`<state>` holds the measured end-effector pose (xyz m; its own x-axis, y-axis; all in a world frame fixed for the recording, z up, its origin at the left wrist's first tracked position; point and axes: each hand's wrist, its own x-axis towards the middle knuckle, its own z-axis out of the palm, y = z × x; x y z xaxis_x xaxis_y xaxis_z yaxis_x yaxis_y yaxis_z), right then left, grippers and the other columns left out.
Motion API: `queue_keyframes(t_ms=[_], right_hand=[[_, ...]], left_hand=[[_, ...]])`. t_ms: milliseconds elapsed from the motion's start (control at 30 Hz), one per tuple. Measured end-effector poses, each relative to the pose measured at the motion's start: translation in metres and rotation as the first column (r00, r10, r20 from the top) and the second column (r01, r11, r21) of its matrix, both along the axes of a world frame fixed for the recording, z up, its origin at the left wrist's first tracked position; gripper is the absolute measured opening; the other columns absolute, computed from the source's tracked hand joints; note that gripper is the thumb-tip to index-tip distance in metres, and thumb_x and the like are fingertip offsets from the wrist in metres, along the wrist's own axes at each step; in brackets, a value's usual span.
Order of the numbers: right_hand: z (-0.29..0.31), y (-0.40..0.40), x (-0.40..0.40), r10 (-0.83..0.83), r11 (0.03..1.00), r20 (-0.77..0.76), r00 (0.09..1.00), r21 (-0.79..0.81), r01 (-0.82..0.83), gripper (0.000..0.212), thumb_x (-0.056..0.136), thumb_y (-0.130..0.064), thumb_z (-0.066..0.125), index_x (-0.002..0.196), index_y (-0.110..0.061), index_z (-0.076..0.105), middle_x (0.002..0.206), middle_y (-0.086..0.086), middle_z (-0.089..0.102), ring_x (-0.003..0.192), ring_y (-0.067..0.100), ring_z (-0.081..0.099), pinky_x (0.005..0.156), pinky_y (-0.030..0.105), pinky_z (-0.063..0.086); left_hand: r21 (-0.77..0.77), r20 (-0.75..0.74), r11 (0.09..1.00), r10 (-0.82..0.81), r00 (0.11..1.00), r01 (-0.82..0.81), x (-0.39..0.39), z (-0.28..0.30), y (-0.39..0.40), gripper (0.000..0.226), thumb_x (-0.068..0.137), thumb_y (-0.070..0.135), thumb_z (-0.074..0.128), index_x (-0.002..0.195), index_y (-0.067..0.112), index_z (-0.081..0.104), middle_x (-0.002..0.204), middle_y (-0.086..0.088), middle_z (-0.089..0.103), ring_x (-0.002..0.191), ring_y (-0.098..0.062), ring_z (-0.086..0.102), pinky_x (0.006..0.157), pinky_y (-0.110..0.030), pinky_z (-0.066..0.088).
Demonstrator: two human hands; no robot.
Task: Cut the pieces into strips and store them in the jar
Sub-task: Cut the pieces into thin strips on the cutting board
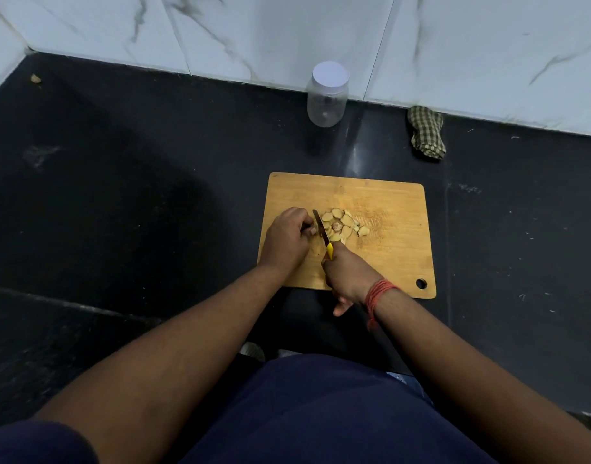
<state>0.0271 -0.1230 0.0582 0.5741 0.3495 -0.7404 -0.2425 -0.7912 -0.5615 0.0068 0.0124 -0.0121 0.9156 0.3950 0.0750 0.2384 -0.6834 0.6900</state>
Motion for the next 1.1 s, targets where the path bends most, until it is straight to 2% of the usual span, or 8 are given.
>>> queue_keyframes(t_ms=[100, 233, 367, 433, 533, 733, 867, 1100], right_hand=[[0.002, 0.002, 0.0, 0.013, 1.0, 0.002, 1.0, -0.016, -0.013, 0.032, 0.098, -0.005, 0.034, 0.129, -0.014, 0.035, 0.081, 0.023, 0.055, 0.032, 0.023, 0.051, 0.044, 0.049, 0.057], [0.004, 0.004, 0.0, 0.021, 0.999, 0.012, 1.0, -0.037, -0.02, 0.029, 0.099, -0.004, 0.038, 0.126, -0.013, 0.035, 0.091, 0.022, 0.059, 0.04, 0.025, 0.055, 0.043, 0.045, 0.057], [0.0, 0.005, -0.002, 0.08, 0.996, 0.144, 0.986, -0.052, -0.074, 0.032, 0.102, -0.012, 0.033, 0.133, -0.005, 0.038, 0.079, 0.003, 0.045, 0.063, 0.023, 0.057, 0.028, 0.015, 0.041], [0.002, 0.006, -0.002, 0.064, 0.996, 0.11, 0.992, -0.076, -0.056, 0.028, 0.101, -0.007, 0.036, 0.129, -0.007, 0.038, 0.085, 0.009, 0.048, 0.061, 0.032, 0.061, 0.025, 0.023, 0.039], [0.008, 0.007, -0.001, 0.032, 0.996, 0.067, 0.997, -0.088, -0.026, 0.028, 0.1, -0.004, 0.038, 0.127, -0.009, 0.036, 0.091, 0.017, 0.051, 0.047, 0.033, 0.058, 0.027, 0.029, 0.042], [0.009, 0.008, 0.0, 0.032, 0.995, 0.032, 0.999, -0.091, -0.029, 0.03, 0.1, -0.004, 0.037, 0.129, -0.011, 0.036, 0.096, 0.019, 0.052, 0.049, 0.033, 0.059, 0.029, 0.03, 0.044], [0.008, 0.01, 0.0, 0.1, 0.989, 0.035, 0.994, -0.114, -0.095, 0.038, 0.097, 0.004, 0.043, 0.132, -0.008, 0.034, 0.092, 0.017, 0.052, 0.044, 0.027, 0.056, 0.027, 0.023, 0.039], [0.006, 0.02, 0.005, 0.038, 0.992, -0.002, 0.999, -0.12, -0.038, 0.041, 0.095, 0.004, 0.036, 0.132, -0.013, 0.036, 0.086, 0.021, 0.055, 0.044, 0.026, 0.053, 0.032, 0.03, 0.046]], left_hand=[[0.007, 0.001, 1.0, -0.002, 1.0, 0.002, 0.001, 0.0, 0.001, 0.006, 0.087, 0.009, 0.071, 0.087, 0.011, 0.066, 0.089, 0.001, 0.062, 0.081, -0.015, 0.056, 0.07, -0.035, 0.049], [0.009, -0.003, 1.0, 0.0, 1.0, 0.0, 0.001, -0.001, 0.0, 0.008, 0.087, 0.009, 0.072, 0.085, 0.011, 0.064, 0.085, 0.005, 0.058, 0.079, -0.015, 0.054, 0.068, -0.035, 0.048], [0.008, -0.003, 1.0, 0.003, 1.0, -0.003, 0.001, -0.001, 0.0, 0.009, 0.087, 0.009, 0.071, 0.084, 0.011, 0.063, 0.085, 0.005, 0.057, 0.08, -0.015, 0.054, 0.069, -0.036, 0.048], [0.002, 0.002, 1.0, 0.001, 1.0, -0.001, 0.001, -0.001, 0.0, 0.007, 0.087, 0.008, 0.07, 0.085, 0.01, 0.064, 0.086, 0.004, 0.058, 0.08, -0.015, 0.054, 0.07, -0.037, 0.049], [0.0, 0.009, 1.0, 0.0, 1.0, 0.0, 0.001, 0.0, 0.0, 0.006, 0.087, 0.007, 0.07, 0.085, 0.01, 0.064, 0.086, 0.005, 0.058, 0.081, -0.015, 0.054, 0.07, -0.036, 0.049], [-0.007, 0.002, 1.0, 0.002, 1.0, -0.002, 0.001, 0.0, 0.0, 0.006, 0.088, 0.008, 0.069, 0.085, 0.01, 0.064, 0.088, 0.002, 0.061, 0.082, -0.016, 0.055, 0.071, -0.037, 0.05], [-0.002, 0.005, 1.0, 0.001, 1.0, -0.001, 0.001, -0.001, 0.0, 0.007, 0.088, 0.009, 0.069, 0.084, 0.01, 0.064, 0.088, 0.001, 0.062, 0.082, -0.017, 0.056, 0.071, -0.039, 0.05], [0.024, 0.027, 1.0, -0.021, 0.999, 0.02, 0.001, -0.002, -0.001, 0.01, 0.089, 0.007, 0.067, 0.081, 0.01, 0.063, 0.086, 0.0, 0.06, 0.081, -0.018, 0.055, 0.069, -0.042, 0.05]])
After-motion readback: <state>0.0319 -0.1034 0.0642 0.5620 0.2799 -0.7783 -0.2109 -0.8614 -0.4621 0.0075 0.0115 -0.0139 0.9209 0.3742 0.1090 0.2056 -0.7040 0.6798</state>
